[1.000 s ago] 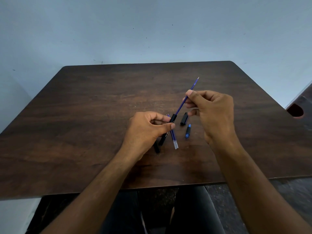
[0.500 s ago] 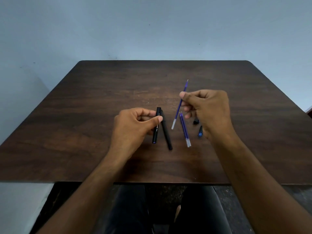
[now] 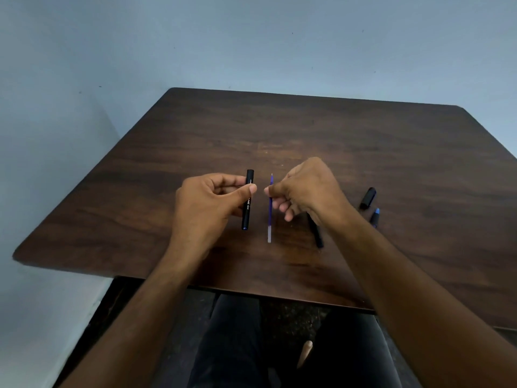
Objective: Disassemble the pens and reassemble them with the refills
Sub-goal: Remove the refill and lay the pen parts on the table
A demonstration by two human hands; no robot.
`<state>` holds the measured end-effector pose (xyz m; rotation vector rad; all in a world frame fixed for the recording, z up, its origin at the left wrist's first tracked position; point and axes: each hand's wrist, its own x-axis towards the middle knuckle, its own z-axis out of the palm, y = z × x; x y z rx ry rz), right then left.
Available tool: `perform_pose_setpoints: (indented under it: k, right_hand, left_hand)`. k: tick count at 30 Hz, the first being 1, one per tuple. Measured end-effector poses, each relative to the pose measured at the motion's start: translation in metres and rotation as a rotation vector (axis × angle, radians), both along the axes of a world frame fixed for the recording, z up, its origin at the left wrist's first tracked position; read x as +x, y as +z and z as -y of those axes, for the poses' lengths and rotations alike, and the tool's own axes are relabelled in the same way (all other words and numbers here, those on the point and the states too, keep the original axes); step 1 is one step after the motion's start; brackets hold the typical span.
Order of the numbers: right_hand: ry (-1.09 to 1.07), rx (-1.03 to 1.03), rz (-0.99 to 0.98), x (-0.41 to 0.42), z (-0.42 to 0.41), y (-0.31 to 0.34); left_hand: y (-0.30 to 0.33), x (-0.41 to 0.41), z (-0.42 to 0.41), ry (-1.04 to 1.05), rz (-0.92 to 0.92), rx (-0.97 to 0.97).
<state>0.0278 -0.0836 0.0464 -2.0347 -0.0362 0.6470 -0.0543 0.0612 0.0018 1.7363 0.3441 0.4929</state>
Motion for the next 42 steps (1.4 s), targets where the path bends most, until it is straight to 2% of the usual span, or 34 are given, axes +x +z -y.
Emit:
perform_pose_setpoints:
  k: [6,12,22,29,37,42]
  right_hand:
    - [0.137,-0.367,-0.079,0.022,-0.024,-0.001]
    - [0.209,-0.579,-0.168,0.034,-0.033,-0.006]
    - [0.266,-0.651,-0.083,0.034,-0.028,-0.009]
    - [0.276,-0.599,-0.113,0.036,-0.021,-0.002]
    - [-0.034,-0.296,0.225,0.012,0.042,0.019]
    - [-0.078,-0.378,0.258,0.017,0.075,0.021]
  left_hand:
    - [-0.008,-0.002,-0.002,0.000,-0.056,-0.012]
    - [-0.011,-0.004,0.005,-0.045,-0.050,-0.025]
    - [-0.013,0.000,0.008,-0.059,-0.052,0.002]
    - [-0.013,0.002,0.008,-0.064,-0.053,-0.001]
    - [-0.010,0.010,0.028,-0.140,-0.088,-0.008]
    - [-0.006,0.020,0.054,-0.208,-0.076,0.018]
